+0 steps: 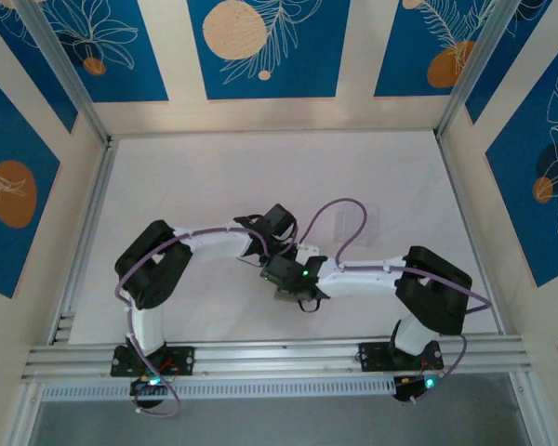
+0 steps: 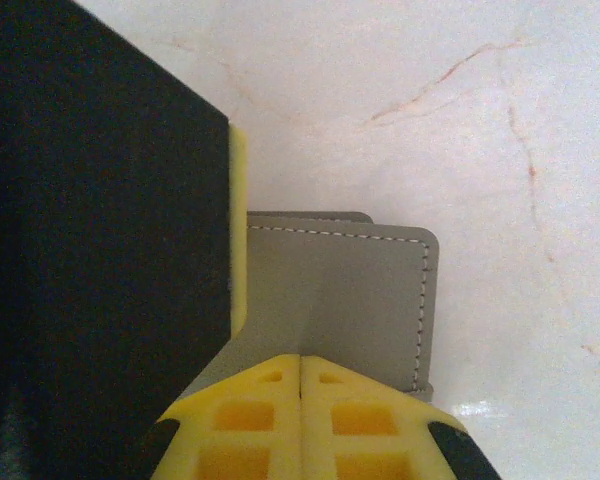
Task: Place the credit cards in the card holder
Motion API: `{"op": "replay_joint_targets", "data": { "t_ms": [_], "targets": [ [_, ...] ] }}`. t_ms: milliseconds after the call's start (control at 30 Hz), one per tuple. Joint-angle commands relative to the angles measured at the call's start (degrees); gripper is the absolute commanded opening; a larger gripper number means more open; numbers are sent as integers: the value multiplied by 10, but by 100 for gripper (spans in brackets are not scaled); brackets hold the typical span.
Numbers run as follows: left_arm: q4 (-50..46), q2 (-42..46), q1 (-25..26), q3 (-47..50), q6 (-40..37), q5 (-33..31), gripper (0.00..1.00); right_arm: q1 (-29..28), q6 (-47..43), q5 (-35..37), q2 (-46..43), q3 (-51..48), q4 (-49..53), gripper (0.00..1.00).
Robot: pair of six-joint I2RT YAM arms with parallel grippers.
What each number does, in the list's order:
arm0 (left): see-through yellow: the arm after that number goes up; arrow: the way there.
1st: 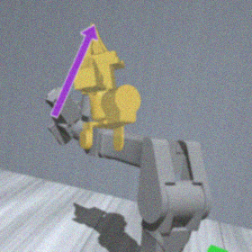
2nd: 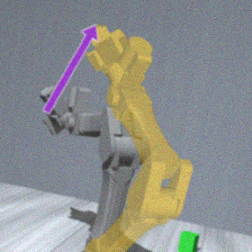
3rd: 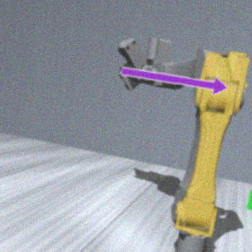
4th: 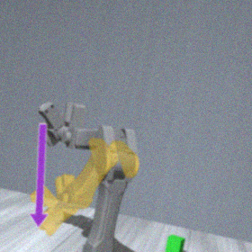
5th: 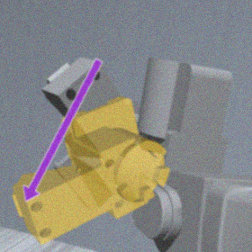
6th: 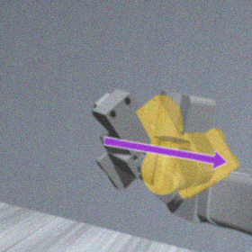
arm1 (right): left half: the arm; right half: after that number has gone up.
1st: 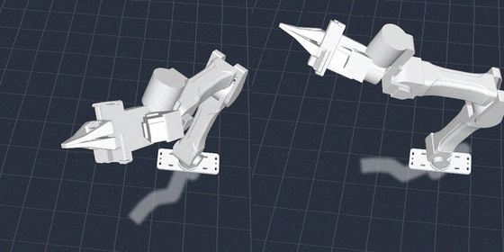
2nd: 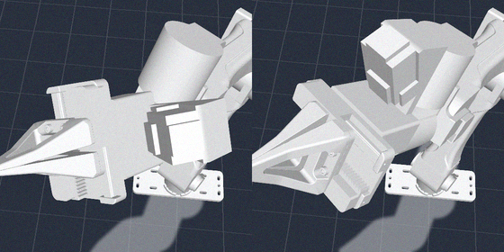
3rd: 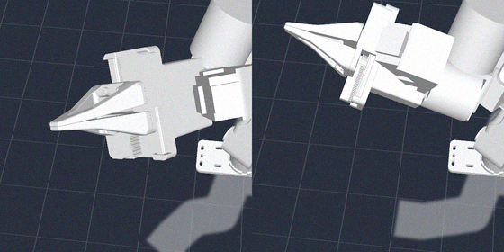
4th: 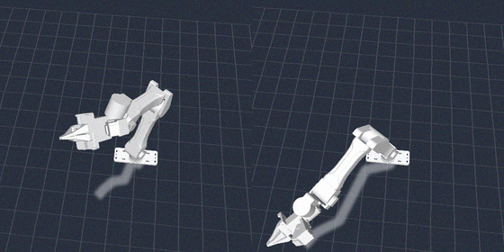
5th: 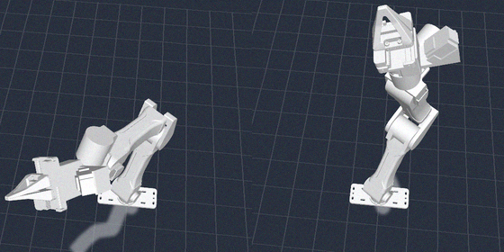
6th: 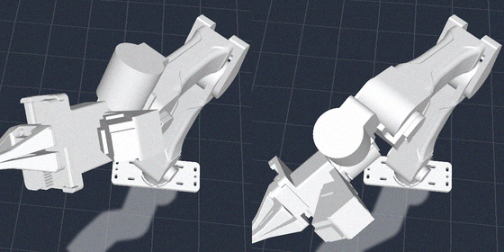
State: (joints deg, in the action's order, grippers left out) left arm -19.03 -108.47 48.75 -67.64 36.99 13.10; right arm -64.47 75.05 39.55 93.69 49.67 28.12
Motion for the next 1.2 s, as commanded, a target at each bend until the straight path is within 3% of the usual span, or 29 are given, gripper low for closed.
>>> {"op": "replay_joint_targets", "data": {
  "t_ms": [0, 233, 400, 600, 733, 800, 967, 1067, 1167],
  "targets": [
    [-17, -16, 6, 9, 6, -21, 9, -38, 58, -127, 98, -22, 144, 0],
    [-6, -4, -21, -15, 22, 17, 12, -39, 63, -113, 65, -33, 151, 0],
    [-8, 36, -70, -14, 19, 46, 16, -32, 35, -98, 33, -24, 160, 1],
    [0, 124, -142, 7, 1, 51, 33, 4, -62, -74, -14, 21, 159, 50],
    [-22, 196, -189, 22, -22, 33, 54, 51, -153, -68, -47, 64, 156, 65],
    [-26, 240, -212, 41, -39, 15, 69, 74, -197, -73, -78, 74, 137, 98],
    [-40, 339, -242, 83, -100, -158, 100, 179, -336, -86, -154, 65, 45, 100],
    [-34, 354, -250, 101, -163, -279, 100, 274, -415, -105, -168, 61, -22, 100],
    [56, 382, -257, 167, -239, -388, 100, 340, -467, -10, -160, 61, -59, 100]
  ]
}}
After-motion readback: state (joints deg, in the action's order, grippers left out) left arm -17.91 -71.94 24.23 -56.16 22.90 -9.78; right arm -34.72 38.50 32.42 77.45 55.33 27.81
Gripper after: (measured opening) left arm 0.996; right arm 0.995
